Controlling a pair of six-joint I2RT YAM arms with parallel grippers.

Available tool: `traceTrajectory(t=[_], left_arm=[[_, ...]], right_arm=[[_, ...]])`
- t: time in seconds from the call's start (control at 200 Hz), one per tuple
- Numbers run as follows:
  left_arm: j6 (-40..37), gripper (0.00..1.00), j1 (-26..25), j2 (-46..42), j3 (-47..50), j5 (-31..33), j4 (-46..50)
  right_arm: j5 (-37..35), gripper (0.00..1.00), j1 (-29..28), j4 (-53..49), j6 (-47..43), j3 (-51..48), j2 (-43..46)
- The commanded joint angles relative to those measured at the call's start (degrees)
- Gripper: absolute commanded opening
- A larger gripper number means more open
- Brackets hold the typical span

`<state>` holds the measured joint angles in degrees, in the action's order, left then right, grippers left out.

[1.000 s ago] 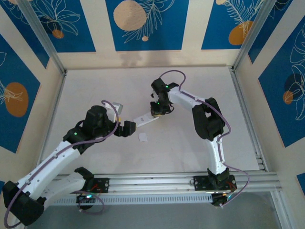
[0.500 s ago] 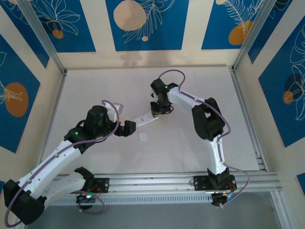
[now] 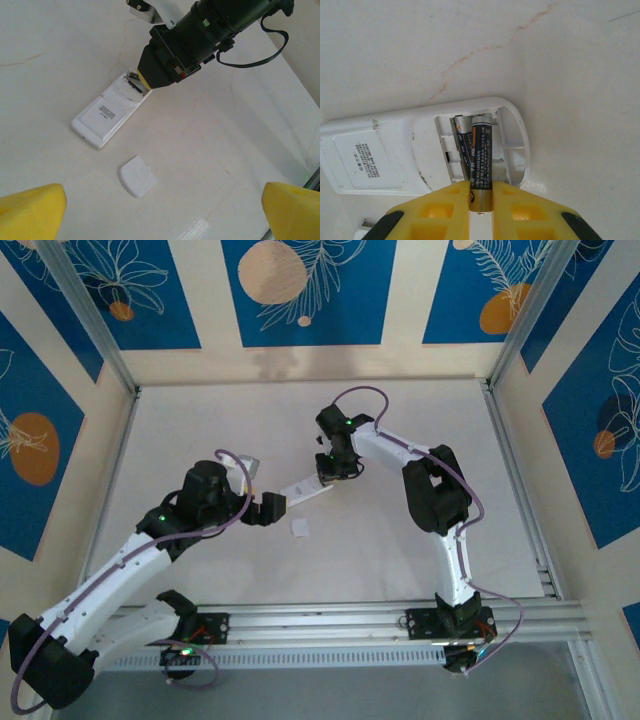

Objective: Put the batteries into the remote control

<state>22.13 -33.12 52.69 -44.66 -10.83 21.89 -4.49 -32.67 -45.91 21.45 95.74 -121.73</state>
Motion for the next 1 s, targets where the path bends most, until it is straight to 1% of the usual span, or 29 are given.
traceTrajectory(t=[0.0,0.295,0.58,0.695,0.785,0.865,0.95,0.995], left_arm=[[0.33,1.00,0.34,-0.08,0.19,0.37,-0.74],[0.55,1.00,0.38,0.07,0.54,0.20,-1.26],[0.34,1.00,0.28,0.14,0.54,0.45,-1.19],[0.25,1.00,0.39,0.39,0.58,0.63,-1.23],[-0.01,1.00,0.39,1.25,0.49,1.62,-1.28],[-0.67,1.00,0.35,4.59,-2.21,3.63,1.23],[-5.47,1.00,0.35,12.98,-9.23,3.59,7.53],[-8.04,0.99,0.30,18.12,-13.64,4.93,12.38]], right_arm=[[1.24,0.18,-0.47,-0.97,-0.36,-0.89,-0.34],[1.44,0.20,-0.65,-1.16,-0.44,-0.24,-0.86],[1.00,0.26,-0.82,-1.64,-0.33,0.48,-1.29],[0.89,0.26,-0.87,-2.33,-0.50,1.15,-0.50],[0.33,0.26,-1.08,-2.52,-0.45,0.95,1.77],[-0.91,0.26,-1.18,-2.18,0.01,-0.40,4.81],[-2.88,0.26,-1.20,0.71,1.94,-5.32,10.29],[-3.35,0.27,-0.96,3.57,3.71,-9.32,13.82]])
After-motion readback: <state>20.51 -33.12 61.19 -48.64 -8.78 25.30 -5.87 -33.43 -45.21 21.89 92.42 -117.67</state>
